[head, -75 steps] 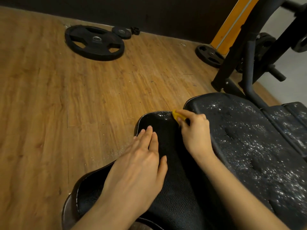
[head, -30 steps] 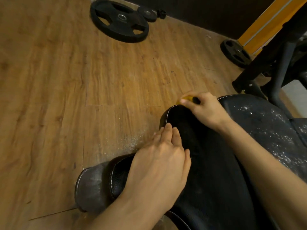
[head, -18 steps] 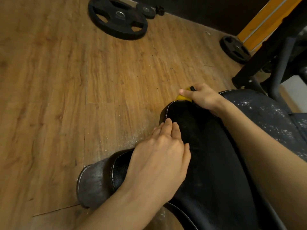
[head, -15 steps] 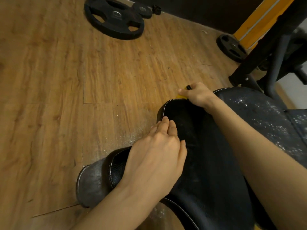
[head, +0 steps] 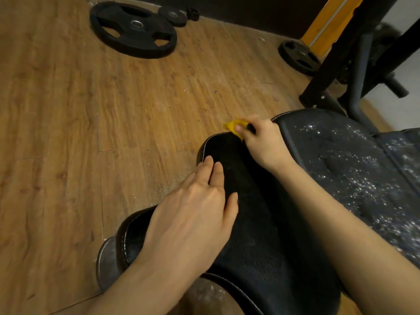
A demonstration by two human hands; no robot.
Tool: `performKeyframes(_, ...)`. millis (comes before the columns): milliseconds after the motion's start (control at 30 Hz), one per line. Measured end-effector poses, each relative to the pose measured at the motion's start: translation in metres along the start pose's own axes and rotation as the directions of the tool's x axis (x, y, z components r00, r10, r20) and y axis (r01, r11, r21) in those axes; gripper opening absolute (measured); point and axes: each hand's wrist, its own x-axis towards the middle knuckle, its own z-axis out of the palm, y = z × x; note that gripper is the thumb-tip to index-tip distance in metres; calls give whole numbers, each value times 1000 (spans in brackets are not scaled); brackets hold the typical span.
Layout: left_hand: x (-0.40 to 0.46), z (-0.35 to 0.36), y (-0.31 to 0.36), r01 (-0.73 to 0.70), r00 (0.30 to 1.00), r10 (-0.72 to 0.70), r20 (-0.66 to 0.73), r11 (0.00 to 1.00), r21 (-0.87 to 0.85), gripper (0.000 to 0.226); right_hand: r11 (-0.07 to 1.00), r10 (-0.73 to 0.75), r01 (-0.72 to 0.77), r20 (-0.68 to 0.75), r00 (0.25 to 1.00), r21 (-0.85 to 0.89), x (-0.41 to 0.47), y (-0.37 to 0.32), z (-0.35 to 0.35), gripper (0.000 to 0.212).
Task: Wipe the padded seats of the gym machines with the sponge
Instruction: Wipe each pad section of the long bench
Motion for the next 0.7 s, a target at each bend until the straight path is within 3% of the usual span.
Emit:
performKeyframes(33,-1,-1,1,-16,1000,16,12,1000,-4,54,990,144,-144,31,989,11,15,4,2,22)
performKeyframes(100,-3,-8,5,-38,999,39,21,998,-43,55,962,265,-267,30,964,53,28,10,8,30)
performKeyframes(233,-2,-9,6,-20,999,22,42,999,-48,54,994,111,-106,-175,978,36,-34,1,-1,17)
performKeyframes(333,-2,-5,4,-9,997,9,70,1000,-2,51,999,-43,48,-241,969,13,-71,0,-4,31)
performKeyframes(433,-3,-6,5,-28,996,28,86,1000,-5,54,989,144,-139,-139,980,46,-29,9,-5,15)
performKeyframes(500,-4,-9,9,-23,997,27,79,999,-44,60,953,294,-286,-76,953,96,-5,11,-8,18)
performKeyframes(567,-3,-11,11,-21,998,25,54,997,-70,63,949,289,-273,-91,953,157,-9,17,-10,15)
performKeyframes(700,-3,-11,10,-33,998,37,42,996,-85,60,968,213,-181,-185,960,173,-86,28,-30,30)
